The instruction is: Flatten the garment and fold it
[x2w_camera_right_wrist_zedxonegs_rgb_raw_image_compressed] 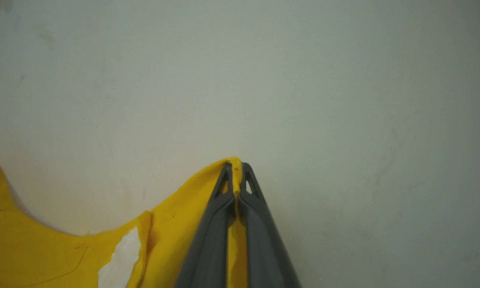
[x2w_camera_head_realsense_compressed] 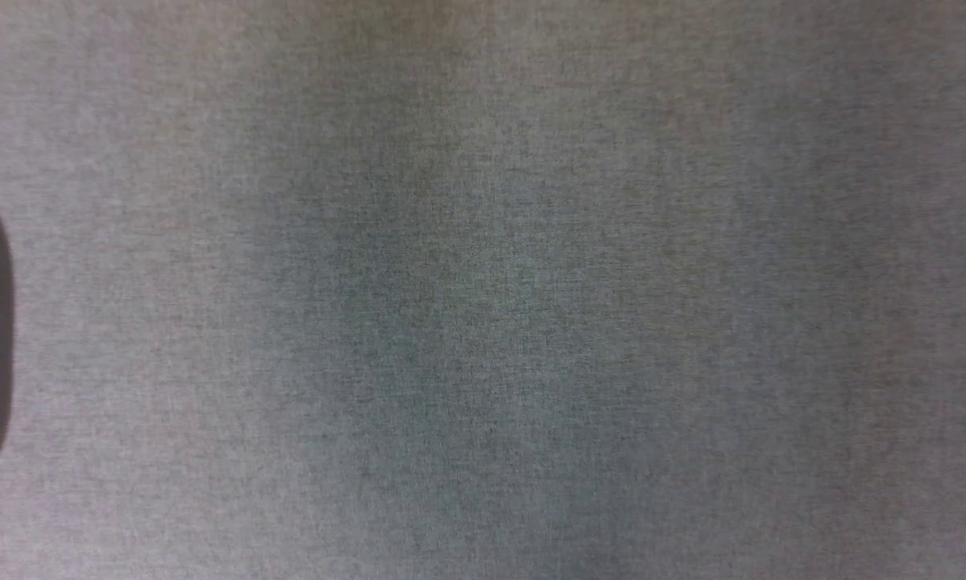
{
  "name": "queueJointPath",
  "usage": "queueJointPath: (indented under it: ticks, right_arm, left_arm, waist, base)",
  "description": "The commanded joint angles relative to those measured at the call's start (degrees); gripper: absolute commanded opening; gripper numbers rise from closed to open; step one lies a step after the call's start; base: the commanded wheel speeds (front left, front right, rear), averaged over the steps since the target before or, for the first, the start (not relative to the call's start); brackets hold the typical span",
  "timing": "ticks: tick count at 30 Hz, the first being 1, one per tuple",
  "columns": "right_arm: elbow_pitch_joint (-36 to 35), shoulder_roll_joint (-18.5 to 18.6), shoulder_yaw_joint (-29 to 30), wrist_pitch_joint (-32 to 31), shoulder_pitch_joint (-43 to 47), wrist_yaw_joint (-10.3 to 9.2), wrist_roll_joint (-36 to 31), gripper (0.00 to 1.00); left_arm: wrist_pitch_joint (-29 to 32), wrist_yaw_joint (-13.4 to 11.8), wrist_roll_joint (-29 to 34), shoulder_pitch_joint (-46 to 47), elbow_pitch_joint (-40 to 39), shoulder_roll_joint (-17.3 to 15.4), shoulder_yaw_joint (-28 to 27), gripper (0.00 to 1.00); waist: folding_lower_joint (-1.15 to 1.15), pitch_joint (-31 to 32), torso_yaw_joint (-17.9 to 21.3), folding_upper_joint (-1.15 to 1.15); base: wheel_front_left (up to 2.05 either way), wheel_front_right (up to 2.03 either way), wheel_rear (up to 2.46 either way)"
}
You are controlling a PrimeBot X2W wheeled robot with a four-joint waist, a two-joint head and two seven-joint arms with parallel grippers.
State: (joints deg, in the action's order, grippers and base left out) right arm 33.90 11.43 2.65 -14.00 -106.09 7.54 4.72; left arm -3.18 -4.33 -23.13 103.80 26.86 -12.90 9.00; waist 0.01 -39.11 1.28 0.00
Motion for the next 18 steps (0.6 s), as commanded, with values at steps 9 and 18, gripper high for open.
queueJointPath:
  ticks: [9,18]
  right_arm:
    - [0.3,6.5,-8.8,3.8,4.2,-0.05,7.4,0.00]
    - [-14.6,14.3,-15.1,3.7,21.7,-0.05,23.1,0.00]
  left_arm:
    - [-5.5,5.7,-4.4,-9.7,-4.0,-2.5,-2.2,0.00]
    - [-3.2,7.9,-9.9,-31.3,-19.9,-3.8,-3.2,0.00]
  waist:
    - [-0.01,-5.6,-1.7,0.00]
    - [-0.01,-0.9,-2.7,0.00]
  base:
    - [0.00,0.00,0.00]
    - [0.00,0.00,0.00]
